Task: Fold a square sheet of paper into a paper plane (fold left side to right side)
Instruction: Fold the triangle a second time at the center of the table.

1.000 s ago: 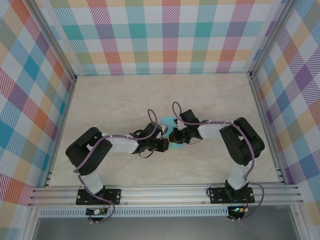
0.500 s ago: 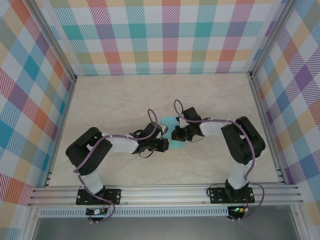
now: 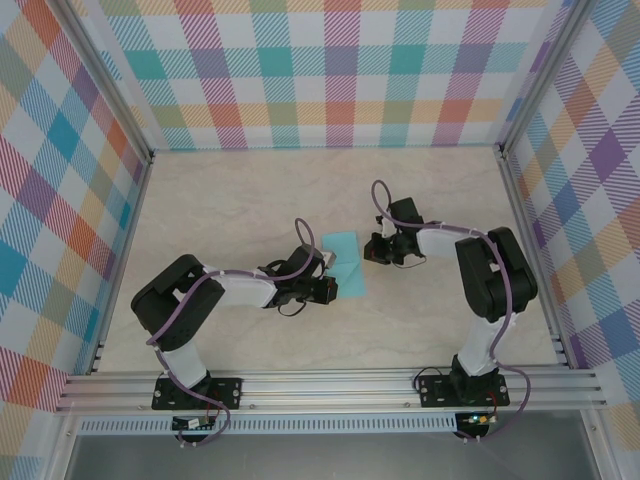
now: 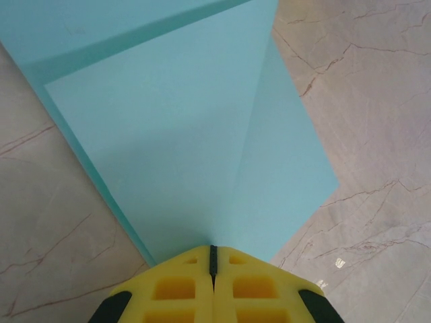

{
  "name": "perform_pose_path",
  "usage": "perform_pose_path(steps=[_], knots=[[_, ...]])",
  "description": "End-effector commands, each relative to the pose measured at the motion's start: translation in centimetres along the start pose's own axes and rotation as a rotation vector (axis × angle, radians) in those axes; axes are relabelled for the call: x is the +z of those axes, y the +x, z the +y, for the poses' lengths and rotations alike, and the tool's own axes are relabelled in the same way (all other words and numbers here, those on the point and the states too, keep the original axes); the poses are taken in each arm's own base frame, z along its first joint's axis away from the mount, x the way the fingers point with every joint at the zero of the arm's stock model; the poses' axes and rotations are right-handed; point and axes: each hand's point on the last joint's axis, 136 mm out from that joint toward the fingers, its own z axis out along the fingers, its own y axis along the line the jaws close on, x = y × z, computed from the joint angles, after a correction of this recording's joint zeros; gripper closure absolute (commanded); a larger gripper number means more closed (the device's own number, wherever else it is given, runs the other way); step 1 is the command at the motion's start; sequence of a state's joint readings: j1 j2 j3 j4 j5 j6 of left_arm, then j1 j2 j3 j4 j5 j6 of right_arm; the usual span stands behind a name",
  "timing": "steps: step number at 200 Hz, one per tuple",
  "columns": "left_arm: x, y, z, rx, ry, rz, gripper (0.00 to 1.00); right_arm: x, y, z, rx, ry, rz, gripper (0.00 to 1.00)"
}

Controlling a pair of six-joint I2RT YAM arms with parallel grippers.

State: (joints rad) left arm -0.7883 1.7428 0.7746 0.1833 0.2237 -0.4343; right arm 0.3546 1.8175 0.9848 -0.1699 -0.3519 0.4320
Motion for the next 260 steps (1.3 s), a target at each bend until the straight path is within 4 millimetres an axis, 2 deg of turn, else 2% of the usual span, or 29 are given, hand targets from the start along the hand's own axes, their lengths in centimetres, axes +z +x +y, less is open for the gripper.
perform_pose_path(steps=[1,25,39,65,90,115,146,185,234,260], knots=[[-0.2,3.6,2.7,-0.043,-0.081,0.113,1.0,-2.9,-0.1,2.9,-0.056,-0.064,-0.042,1.0],[-0.2,3.5,2.6,-0.043,-0.078,0.11,1.0,-2.7,2.0,5.1,-0.053,-0.146,-0.004,1.0],[-0.2,3.5,2.6,-0.044,-0.078,0.11,1.0,-1.7,3.5,6.1,-0.05,-0.17,0.024,1.0],[-0.2,3.4,2.6,-0.044,-0.079,0.111,1.0,0.2,4.9,7.2,-0.053,-0.193,0.066,1.0],[-0.1,3.5,2.7,-0.043,-0.083,0.114,1.0,1.7,5.5,7.2,-0.058,-0.179,0.096,1.0],[-0.2,3.4,2.7,-0.045,-0.086,0.11,1.0,2.9,6.3,5.6,-0.051,-0.13,0.116,1.0],[-0.2,3.5,2.7,-0.044,-0.088,0.112,1.0,3.6,6.0,3.7,-0.082,-0.044,0.111,1.0],[-0.2,3.6,2.8,-0.046,-0.091,0.117,1.0,2.9,4.2,1.1,-0.081,0.028,0.056,1.0],[-0.2,3.8,2.9,-0.045,-0.091,0.121,1.0,2.3,1.9,-0.6,-0.062,0.05,0.025,1.0],[-0.3,3.7,2.9,-0.045,-0.091,0.116,1.0,2.5,1.5,-1.0,-0.06,0.063,0.037,1.0]])
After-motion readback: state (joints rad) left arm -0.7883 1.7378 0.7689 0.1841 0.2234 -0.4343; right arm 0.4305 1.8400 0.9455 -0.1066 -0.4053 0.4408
